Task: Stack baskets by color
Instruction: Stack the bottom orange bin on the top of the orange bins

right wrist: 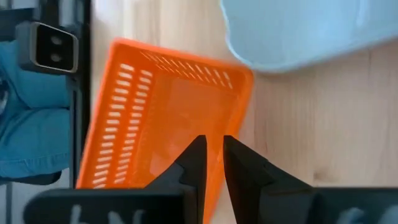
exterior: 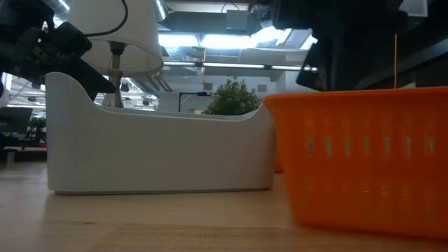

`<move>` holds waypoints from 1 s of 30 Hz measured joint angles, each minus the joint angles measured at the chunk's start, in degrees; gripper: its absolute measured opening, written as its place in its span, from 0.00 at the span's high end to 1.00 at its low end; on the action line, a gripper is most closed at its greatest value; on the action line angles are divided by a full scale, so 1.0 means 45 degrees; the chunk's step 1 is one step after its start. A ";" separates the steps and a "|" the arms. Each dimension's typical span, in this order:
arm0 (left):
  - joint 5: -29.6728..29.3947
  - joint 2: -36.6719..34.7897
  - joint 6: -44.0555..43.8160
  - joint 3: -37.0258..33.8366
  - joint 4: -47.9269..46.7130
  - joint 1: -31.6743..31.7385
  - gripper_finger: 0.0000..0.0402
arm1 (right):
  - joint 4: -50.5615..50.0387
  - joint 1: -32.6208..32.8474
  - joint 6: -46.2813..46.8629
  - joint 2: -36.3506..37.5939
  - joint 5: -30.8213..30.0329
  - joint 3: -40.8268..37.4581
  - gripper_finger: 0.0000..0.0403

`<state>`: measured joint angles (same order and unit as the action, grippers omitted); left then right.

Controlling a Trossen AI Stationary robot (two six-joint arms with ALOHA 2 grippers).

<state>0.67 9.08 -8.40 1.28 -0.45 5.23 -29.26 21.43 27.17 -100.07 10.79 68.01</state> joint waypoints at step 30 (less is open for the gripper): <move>0.0002 0.0003 0.0000 0.0000 0.0005 0.0000 1.00 | 0.0005 0.0155 0.1639 -0.0053 -0.1640 0.0015 0.65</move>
<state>0.68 9.09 -8.40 1.28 -0.43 5.23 -29.24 22.13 34.54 -100.31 3.41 68.07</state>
